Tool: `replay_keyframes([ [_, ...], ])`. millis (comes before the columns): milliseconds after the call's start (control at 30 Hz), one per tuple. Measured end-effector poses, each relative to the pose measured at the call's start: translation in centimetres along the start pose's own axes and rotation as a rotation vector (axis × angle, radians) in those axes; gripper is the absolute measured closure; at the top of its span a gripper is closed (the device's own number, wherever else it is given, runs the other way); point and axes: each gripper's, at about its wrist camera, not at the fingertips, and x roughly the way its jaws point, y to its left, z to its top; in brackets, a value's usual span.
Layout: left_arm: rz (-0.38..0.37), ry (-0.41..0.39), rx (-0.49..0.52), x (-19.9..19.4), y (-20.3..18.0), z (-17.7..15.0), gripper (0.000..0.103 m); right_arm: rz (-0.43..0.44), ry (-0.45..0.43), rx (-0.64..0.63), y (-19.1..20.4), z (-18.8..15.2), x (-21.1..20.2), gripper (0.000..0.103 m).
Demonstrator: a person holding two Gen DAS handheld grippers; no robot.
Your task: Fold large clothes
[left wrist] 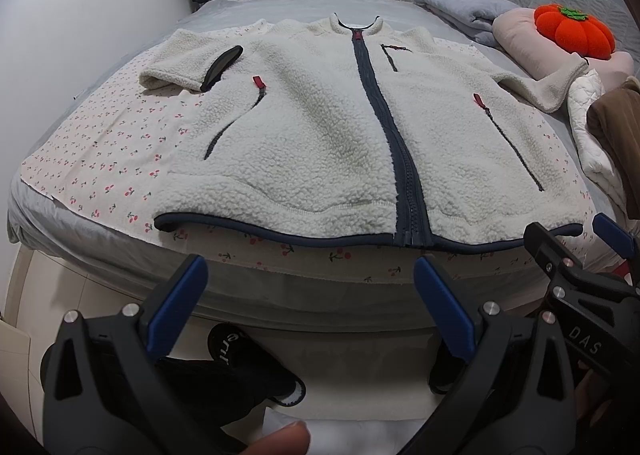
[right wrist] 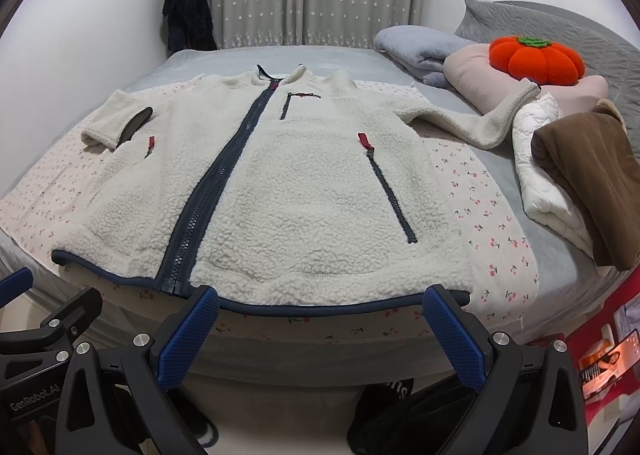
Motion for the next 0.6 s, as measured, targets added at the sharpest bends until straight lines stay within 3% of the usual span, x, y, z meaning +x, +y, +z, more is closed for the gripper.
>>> replay_keyframes([
  [600, 0.001, 0.006, 0.003, 0.44, 0.07, -0.18, 0.000, -0.001, 0.005, -0.002, -0.02, -0.14, 0.13, 0.000],
])
